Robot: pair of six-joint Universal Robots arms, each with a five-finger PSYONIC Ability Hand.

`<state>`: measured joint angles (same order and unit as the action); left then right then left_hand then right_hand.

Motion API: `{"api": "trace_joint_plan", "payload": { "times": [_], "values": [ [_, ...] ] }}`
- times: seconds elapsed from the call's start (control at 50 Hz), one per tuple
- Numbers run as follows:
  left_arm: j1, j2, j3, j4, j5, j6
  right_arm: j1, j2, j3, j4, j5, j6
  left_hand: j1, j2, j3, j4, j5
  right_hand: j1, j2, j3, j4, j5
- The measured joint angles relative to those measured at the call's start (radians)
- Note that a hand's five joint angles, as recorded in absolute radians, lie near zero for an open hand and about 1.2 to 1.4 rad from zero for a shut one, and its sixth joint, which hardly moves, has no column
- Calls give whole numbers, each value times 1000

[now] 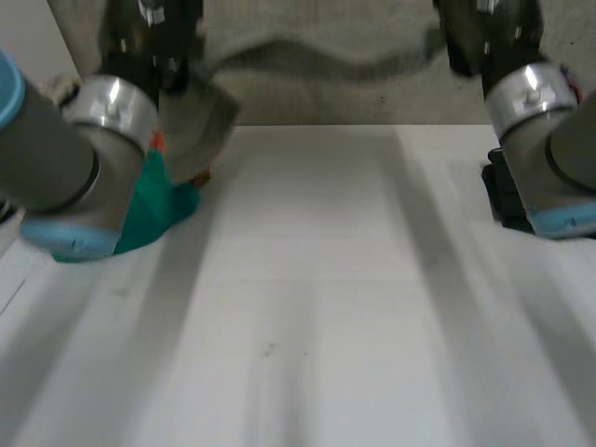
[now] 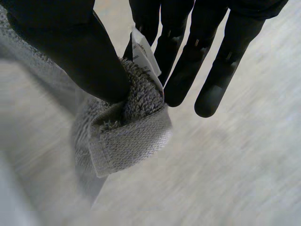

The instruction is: Fold the laundry.

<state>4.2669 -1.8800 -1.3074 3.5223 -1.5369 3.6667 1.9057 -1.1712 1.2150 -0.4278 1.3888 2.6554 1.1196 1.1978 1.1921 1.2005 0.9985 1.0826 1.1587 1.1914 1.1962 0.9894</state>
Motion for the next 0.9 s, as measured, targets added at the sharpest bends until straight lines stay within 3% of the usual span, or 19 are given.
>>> {"api": "trace_joint_plan", "payload": {
  "times": [0.16,0.32,0.36,0.4,0.48,0.56,0.74,0.9],
  "values": [
    [-7,44,-260,-83,3,-24,-66,-32,177,188,-32,-19,0,0,0,0,0,0,0,0,0,0],
    [-15,-146,-286,-79,5,-17,-90,19,293,237,-29,-116,-4,-21,-19,-24,-8,0,0,0,0,0],
    [-17,-196,-252,-77,4,-18,-90,44,299,233,-24,-143,-66,-142,-138,-129,-96,0,0,0,0,0],
    [-20,-237,-214,-76,5,-19,-90,66,300,229,-21,-161,-449,-485,-464,-479,-447,0,0,0,0,0],
    [-26,-265,-174,-79,2,-25,-89,94,298,216,-15,-174,-545,-618,-607,-623,-599,0,0,0,0,0],
    [-34,-204,-202,-87,-5,-42,-89,109,299,195,-11,-174,-685,-754,-742,-765,-739,0,0,0,0,0],
    [-34,76,-464,-89,-23,-167,-89,127,305,179,-9,-169,-697,-780,-769,-792,-764,0,0,0,0,0],
    [-24,182,-648,-112,-88,-337,-88,130,307,179,-10,-168,-488,-582,-577,-581,-555,0,0,0,0,0]
  ]
}}
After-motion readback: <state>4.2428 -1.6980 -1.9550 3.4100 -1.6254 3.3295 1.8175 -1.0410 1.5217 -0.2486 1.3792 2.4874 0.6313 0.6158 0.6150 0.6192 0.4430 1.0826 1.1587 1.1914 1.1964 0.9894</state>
